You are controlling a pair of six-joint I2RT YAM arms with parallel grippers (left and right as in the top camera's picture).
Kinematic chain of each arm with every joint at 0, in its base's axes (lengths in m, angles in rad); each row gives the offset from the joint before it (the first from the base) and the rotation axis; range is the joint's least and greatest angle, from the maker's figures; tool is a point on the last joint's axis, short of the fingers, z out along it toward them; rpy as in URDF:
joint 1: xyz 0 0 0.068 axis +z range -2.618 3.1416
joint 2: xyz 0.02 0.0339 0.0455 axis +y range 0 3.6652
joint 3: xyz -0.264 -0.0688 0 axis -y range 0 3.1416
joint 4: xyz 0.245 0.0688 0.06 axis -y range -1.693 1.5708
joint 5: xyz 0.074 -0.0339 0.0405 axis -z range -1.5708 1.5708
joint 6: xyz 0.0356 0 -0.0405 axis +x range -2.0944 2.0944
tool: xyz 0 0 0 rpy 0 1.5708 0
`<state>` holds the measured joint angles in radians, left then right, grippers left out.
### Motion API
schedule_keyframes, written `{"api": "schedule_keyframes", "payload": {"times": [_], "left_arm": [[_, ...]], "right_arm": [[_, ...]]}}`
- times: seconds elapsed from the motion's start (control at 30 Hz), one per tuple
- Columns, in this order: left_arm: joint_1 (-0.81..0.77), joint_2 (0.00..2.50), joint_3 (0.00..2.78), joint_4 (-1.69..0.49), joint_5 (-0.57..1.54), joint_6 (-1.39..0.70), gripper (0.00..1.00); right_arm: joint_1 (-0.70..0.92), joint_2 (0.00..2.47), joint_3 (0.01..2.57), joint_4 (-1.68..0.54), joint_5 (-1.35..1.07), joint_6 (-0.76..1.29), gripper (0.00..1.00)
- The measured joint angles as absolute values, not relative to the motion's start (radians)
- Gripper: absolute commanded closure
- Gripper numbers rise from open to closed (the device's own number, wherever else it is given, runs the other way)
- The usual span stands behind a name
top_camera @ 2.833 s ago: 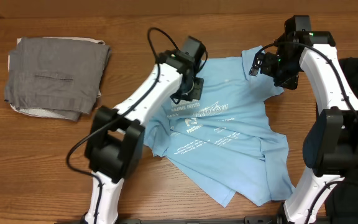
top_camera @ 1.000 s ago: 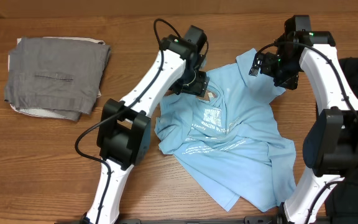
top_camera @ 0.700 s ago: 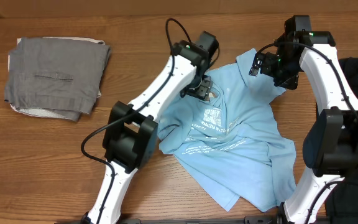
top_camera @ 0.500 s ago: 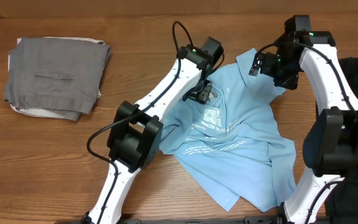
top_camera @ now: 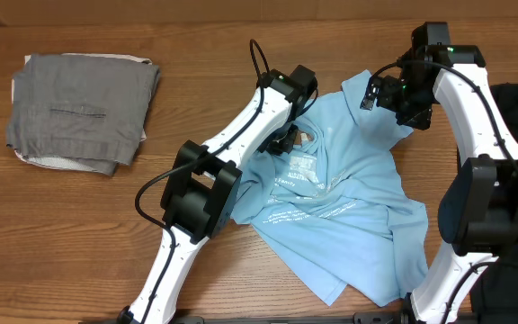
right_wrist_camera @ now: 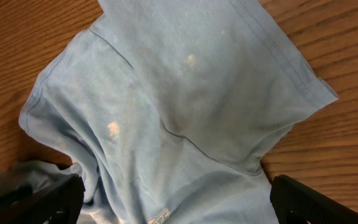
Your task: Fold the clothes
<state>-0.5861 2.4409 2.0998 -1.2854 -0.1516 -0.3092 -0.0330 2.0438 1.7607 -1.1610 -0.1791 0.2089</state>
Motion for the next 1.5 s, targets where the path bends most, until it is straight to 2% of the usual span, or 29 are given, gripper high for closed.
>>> {"api": "schedule_keyframes", "payload": {"times": [0.2,0.3,0.43,0.8,0.93,1.03,1.13,1.23,1.27,1.3,1.33,1.37,1.5], "left_arm": [[-0.565,2.441,2.161,-1.436,-0.173,-0.312,0.95],[-0.551,2.437,2.227,-1.507,-0.184,-0.316,0.86],[-0.546,2.421,2.266,-1.593,-0.189,-0.334,0.83],[-0.653,2.414,2.26,-1.684,-0.105,-0.365,0.85],[-0.739,2.414,2.249,-1.684,-0.075,-0.368,0.88],[-0.793,2.414,2.214,-1.684,-0.051,-0.371,0.96],[-0.833,2.414,2.175,-1.687,-0.084,-0.4,0.95],[-0.836,2.414,2.169,-1.684,-0.152,-0.444,0.83],[-0.827,2.414,2.175,-1.681,-0.165,-0.451,0.73],[-0.814,2.414,2.183,-1.675,-0.173,-0.453,0.51],[-0.799,2.414,2.194,-1.666,-0.176,-0.45,0.37],[-0.778,2.414,2.21,-1.647,-0.178,-0.435,0.3],[-0.669,2.414,2.256,-1.51,-0.146,-0.343,0.29]], "right_arm": [[-0.033,2.044,1.761,-1.161,-0.179,0.209,0.0],[-0.033,2.044,1.761,-1.161,-0.179,0.209,0.0],[-0.033,2.044,1.761,-1.161,-0.179,0.209,0.0],[-0.033,2.044,1.761,-1.161,-0.179,0.209,0.0],[-0.033,2.044,1.761,-1.161,-0.179,0.209,0.0],[-0.033,2.044,1.761,-1.161,-0.179,0.208,0.0],[-0.033,2.044,1.761,-1.161,-0.179,0.209,0.0],[-0.033,2.044,1.761,-1.161,-0.179,0.209,0.0],[-0.033,2.044,1.761,-1.161,-0.179,0.209,0.0],[-0.033,2.044,1.761,-1.161,-0.179,0.209,0.0],[-0.033,2.044,1.761,-1.161,-0.179,0.208,0.0],[-0.033,2.044,1.761,-1.161,-0.179,0.209,0.0],[-0.033,2.044,1.761,-1.161,-0.179,0.209,0.0]]}}
